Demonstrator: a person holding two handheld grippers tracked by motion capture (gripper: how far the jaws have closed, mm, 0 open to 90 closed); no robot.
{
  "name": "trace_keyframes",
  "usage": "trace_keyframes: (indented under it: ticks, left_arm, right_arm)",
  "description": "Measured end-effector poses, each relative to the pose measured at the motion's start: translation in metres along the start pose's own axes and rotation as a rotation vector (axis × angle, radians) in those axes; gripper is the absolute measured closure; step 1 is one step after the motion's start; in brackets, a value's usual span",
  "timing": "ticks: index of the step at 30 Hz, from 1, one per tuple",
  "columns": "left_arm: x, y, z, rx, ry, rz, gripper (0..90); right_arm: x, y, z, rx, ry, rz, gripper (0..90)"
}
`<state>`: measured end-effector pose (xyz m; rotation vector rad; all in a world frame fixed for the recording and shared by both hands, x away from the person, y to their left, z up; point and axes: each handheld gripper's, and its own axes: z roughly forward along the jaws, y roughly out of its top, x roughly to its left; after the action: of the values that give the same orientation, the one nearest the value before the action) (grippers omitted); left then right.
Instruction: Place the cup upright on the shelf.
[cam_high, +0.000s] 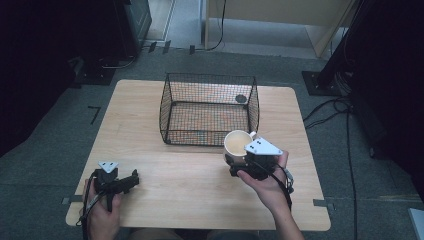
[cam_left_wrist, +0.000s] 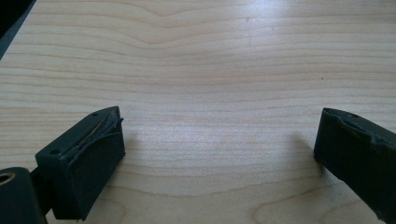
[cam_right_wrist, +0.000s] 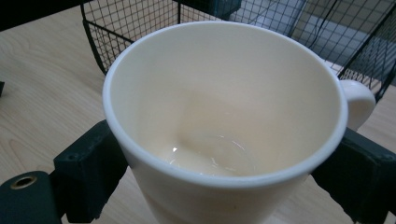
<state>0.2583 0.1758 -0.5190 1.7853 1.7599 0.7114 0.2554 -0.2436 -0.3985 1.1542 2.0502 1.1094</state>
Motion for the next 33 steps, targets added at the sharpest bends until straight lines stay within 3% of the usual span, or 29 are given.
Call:
trace_keyframes:
  ticks: [16, 33]
  left_arm:
    - [0.000, 0.000, 0.000, -0.003, -0.001, -0.004, 1.9]
    - [0.000, 0.000, 0.000, -0.004, -0.001, -0.005, 1.9]
  right_arm:
    - [-0.004, 0.059, 0.021, -0.025, 0.019, -0.050, 8.3]
    - [-0.015, 0.090, 0.053, -0.019, 0.007, -0.045, 8.4]
